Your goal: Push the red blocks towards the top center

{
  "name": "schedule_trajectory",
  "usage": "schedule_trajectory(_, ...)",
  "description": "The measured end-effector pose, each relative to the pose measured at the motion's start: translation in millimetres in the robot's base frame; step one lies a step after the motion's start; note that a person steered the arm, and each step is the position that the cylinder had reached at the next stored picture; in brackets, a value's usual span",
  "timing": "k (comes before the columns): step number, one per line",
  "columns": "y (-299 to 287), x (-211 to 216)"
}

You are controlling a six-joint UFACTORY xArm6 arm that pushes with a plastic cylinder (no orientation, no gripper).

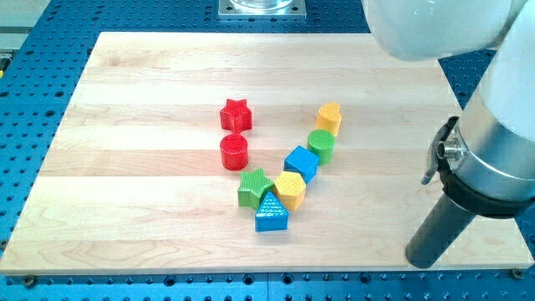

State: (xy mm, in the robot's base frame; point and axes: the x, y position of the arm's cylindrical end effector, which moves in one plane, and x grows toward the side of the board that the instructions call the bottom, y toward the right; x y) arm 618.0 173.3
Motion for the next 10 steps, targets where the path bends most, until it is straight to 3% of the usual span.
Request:
schedule_trajectory(2, -7.3, 0.4)
schedule_trajectory(4, -63.9, 0.5)
schedule_trajectory(10, -75.5, 0.1)
